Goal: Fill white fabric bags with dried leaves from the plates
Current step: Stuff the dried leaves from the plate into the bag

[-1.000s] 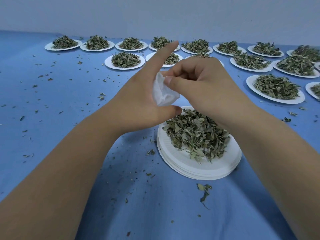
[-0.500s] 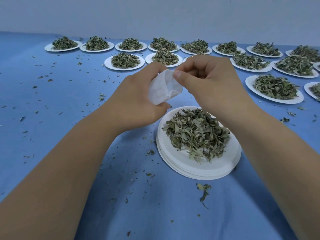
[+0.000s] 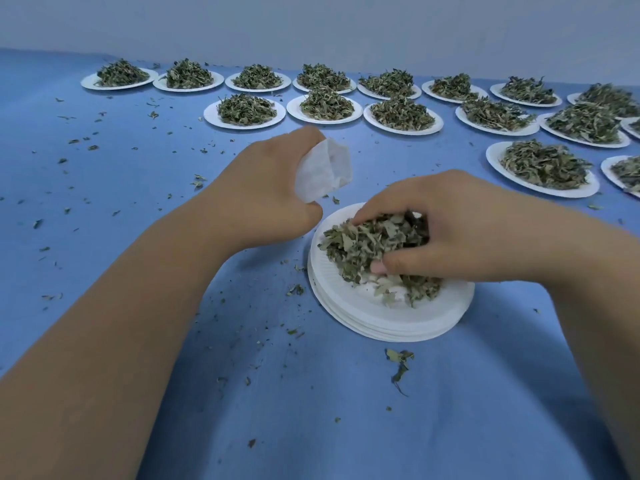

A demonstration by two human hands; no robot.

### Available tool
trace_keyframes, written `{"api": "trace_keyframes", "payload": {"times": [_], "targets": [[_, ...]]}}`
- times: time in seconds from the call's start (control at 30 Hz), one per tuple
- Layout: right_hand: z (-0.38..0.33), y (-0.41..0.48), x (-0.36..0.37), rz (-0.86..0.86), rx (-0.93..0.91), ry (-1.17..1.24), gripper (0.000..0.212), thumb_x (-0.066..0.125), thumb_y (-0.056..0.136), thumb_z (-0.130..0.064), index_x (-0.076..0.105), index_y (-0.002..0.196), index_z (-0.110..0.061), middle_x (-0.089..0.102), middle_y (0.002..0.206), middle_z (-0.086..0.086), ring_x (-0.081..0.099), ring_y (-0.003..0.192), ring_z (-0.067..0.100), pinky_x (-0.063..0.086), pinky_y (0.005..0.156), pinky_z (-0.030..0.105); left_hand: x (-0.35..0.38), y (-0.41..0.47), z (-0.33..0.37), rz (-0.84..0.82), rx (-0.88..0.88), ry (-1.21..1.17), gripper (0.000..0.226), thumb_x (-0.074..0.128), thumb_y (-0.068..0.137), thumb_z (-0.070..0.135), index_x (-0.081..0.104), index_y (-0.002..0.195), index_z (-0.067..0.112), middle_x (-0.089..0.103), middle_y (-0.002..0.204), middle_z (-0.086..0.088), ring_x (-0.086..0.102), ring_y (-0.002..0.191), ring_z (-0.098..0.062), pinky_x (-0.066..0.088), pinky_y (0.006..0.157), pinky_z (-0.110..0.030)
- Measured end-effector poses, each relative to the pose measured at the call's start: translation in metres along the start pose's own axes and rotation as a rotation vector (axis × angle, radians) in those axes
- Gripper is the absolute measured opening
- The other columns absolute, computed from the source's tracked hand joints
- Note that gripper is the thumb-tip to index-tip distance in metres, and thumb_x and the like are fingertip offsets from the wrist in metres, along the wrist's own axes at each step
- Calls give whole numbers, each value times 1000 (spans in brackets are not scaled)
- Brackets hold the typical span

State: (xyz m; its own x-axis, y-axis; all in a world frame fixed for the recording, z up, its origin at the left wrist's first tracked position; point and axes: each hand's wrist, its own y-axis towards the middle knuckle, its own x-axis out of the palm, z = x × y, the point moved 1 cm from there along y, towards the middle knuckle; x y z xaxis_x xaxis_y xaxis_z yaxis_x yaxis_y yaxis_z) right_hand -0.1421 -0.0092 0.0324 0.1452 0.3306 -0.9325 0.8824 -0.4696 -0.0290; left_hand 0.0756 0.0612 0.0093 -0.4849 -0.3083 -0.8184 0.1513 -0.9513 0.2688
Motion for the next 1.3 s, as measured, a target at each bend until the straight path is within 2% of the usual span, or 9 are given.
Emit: {"api": "trace_keyframes", "payload": {"times": [0.17, 0.4, 0.53, 0.63, 0.83, 1.03, 1.1, 1.2, 1.3], "targets": [[2, -6, -4, 125, -7, 138, 47, 76, 69, -58, 61, 113, -64, 60, 109, -44, 52, 101, -22, 44, 75, 9, -10, -2, -2, 4, 15, 118, 38, 61, 71, 22, 45, 102, 37, 53, 91, 9, 52, 82, -15, 36, 58, -28], [11, -9, -8, 378, 29, 203, 39, 78, 68, -58, 66, 104, -48, 66, 106, -29, 62, 97, -5, 50, 84, 22, -10, -2, 5, -51, 77, 239, 44, 65, 71, 23, 46, 108, 37, 51, 95, 11, 50, 87, -27, 35, 68, -36], [6, -9, -7, 465, -14, 240, 24, 77, 75, -52, 73, 97, -45, 69, 93, -31, 63, 85, -8, 45, 73, 7, -6, -3, 11, -65, 121, 274, 42, 57, 69, 29, 47, 109, 34, 53, 96, 10, 51, 86, -24, 34, 75, -38], [1, -7, -3, 470, -22, 234, 19, 78, 79, -47, 73, 97, -45, 67, 90, -36, 62, 81, -12, 41, 69, 1, -3, -4, 15, -46, 155, 239, 39, 55, 68, 31, 50, 106, 32, 56, 92, 8, 54, 83, -25, 40, 72, -38], [-2, -7, -1, 555, -3, 220, 23, 83, 79, -38, 69, 95, -31, 69, 80, -19, 61, 73, -2, 41, 66, 13, 3, -5, 20, -18, 190, 226, 40, 61, 68, 31, 53, 106, 22, 59, 89, 1, 54, 79, -26, 48, 61, -41], [-2, -9, -1, 551, -32, 324, 17, 87, 78, -33, 76, 91, -32, 66, 69, -23, 58, 58, 0, 41, 57, 8, 8, -5, 23, -4, 158, 175, 32, 68, 75, 24, 48, 100, 25, 48, 76, 8, 47, 67, -9, 27, 51, -29], [-4, -8, 0, 574, -33, 307, 20, 88, 78, -35, 76, 94, -32, 69, 76, -18, 61, 63, 1, 45, 61, 13, 9, -5, 24, -9, 154, 186, 35, 68, 74, 24, 43, 99, 29, 44, 72, 7, 43, 63, -9, 24, 51, -28], [-7, -7, 2, 617, -17, 356, 26, 88, 77, -30, 73, 97, -25, 69, 80, -9, 66, 71, 15, 57, 68, 38, 10, -4, 25, 5, 164, 212, 37, 63, 70, 27, 45, 102, 26, 41, 69, 6, 42, 62, -10, 23, 52, -30], [-9, -3, 8, 618, -19, 371, 23, 88, 77, -28, 72, 92, -22, 69, 78, -8, 65, 69, 12, 55, 65, 35, 11, -4, 26, 43, 173, 204, 34, 62, 69, 20, 52, 101, 19, 39, 64, 8, 40, 58, -8, 21, 51, -28]]}}
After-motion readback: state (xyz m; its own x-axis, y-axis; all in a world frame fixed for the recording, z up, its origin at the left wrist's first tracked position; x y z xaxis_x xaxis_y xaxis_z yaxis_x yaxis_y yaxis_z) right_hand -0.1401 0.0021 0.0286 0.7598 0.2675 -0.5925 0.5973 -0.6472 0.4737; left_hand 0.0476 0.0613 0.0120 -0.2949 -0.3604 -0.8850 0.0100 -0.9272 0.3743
